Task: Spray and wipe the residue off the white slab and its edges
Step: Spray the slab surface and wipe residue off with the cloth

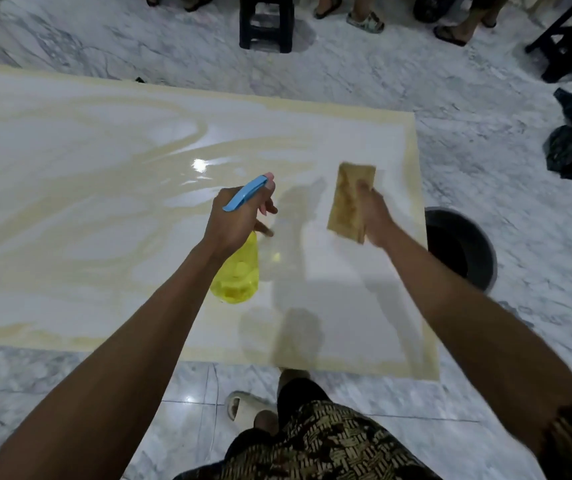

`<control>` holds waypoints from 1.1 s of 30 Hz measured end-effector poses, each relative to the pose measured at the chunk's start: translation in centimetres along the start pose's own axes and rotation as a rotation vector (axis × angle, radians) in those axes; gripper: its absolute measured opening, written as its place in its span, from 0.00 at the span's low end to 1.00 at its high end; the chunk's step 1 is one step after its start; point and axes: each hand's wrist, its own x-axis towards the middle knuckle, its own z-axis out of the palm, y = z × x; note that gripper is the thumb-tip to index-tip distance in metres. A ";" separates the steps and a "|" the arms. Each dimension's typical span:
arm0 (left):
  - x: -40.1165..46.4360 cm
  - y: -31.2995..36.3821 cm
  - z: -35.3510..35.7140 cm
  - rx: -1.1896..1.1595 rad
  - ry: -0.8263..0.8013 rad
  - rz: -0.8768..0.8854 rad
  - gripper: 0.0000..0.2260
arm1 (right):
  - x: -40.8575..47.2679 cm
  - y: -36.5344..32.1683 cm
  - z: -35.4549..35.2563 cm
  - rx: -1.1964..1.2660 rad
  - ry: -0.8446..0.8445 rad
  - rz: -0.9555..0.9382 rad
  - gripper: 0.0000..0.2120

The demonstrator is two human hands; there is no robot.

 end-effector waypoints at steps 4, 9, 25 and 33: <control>5.5 1.1 -0.3 0.056 0.008 0.037 0.13 | 12.3 -7.9 1.1 -0.461 0.121 -0.356 0.22; 11.2 0.2 -0.9 0.079 0.032 0.080 0.10 | 27.8 -9.6 5.0 -0.922 0.016 -0.377 0.27; 5.9 -2.3 -3.6 0.087 0.006 -0.040 0.07 | 9.7 9.3 10.1 -1.392 -0.105 -0.530 0.29; -5.8 -6.6 -6.8 0.097 -0.024 -0.051 0.12 | -9.8 19.4 11.2 -1.336 -0.282 -0.410 0.31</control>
